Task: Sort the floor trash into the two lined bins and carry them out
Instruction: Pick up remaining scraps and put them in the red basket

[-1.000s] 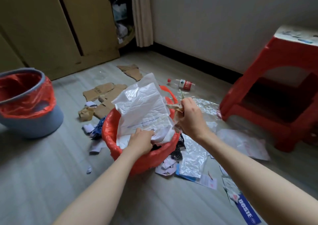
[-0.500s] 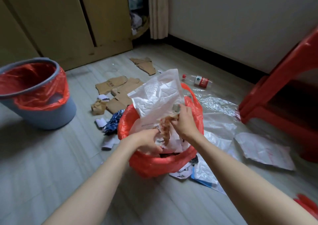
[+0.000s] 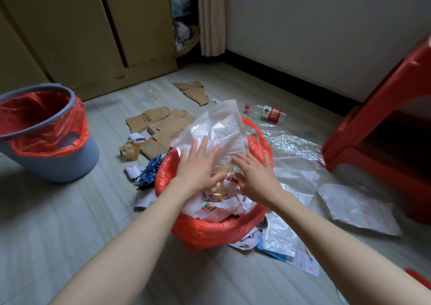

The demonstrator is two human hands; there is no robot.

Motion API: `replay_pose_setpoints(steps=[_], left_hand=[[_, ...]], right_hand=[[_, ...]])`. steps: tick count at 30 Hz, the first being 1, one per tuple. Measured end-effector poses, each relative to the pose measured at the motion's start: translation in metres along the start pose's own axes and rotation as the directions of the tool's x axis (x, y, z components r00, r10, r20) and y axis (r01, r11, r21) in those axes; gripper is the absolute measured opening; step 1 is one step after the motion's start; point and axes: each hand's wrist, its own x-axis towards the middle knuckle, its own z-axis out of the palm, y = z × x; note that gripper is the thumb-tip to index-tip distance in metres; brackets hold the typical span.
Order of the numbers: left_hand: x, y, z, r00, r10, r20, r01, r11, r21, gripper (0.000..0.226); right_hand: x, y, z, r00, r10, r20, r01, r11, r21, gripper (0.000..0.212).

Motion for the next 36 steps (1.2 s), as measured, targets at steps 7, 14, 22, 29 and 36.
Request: replay_pose_setpoints(steps=[7,14,22,29,36], left_hand=[[-0.003,0.0,0.067,0.93,0.04,0.367,-0.044,0.999,0.002,0.071],[0.017,0.002,0.078,0.858,0.02,0.513,-0.033,0.999,0.017,0.068],[0.025,-0.008,0.077,0.753,-0.02,0.658,0.051,0.998,-0.029,0.086],[0.05,-0.034,0.028,0.562,0.031,0.827,0.027,0.998,-0.056,0.092],[0.049,-0.017,0.066,0.503,-0.191,0.843,0.025,0.978,0.207,0.118]], right_hand=[[0.034,0.017,-0.012,0.996,0.053,-0.073,-0.057,0.996,-0.065,0.062],[0.064,-0.001,0.021,0.976,-0.064,0.207,0.084,0.992,-0.091,0.055],[0.054,-0.003,0.077,0.894,-0.03,0.447,0.09,0.989,-0.114,0.072],[0.066,0.005,0.113,0.778,0.15,0.61,-0.092,0.988,-0.125,0.075],[0.066,0.011,0.131,0.796,0.135,0.591,-0.056,0.987,-0.15,0.062]])
